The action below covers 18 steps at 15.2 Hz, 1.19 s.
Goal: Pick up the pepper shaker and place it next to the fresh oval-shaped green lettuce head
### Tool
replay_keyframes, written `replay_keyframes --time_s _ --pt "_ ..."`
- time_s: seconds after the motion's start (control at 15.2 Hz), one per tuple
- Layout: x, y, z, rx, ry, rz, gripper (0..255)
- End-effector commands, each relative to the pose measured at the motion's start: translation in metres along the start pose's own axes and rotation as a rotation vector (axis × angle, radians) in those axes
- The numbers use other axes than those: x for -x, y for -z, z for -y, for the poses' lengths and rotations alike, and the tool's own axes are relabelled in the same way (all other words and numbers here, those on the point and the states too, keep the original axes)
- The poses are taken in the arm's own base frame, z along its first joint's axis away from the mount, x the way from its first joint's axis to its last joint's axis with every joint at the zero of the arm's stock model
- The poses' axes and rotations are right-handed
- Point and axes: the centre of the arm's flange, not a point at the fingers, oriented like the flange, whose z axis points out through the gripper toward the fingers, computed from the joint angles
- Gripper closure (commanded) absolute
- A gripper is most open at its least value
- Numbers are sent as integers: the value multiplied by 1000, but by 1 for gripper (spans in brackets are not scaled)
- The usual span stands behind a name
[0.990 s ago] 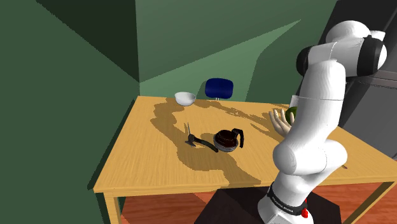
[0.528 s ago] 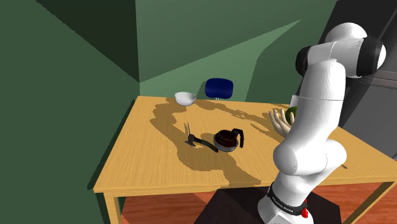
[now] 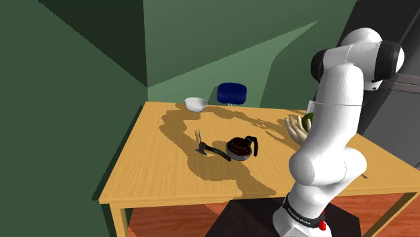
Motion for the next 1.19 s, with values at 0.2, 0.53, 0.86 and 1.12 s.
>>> replay_keyframes --time_s 0.2,0.53,0.86,1.12 --pt "1 -26 4 1 0 0 255" --pt "1 -53 8 1 0 0 255" --pt "0 -79 12 1 0 0 255" --pt "0 -87 13 1 0 0 255"
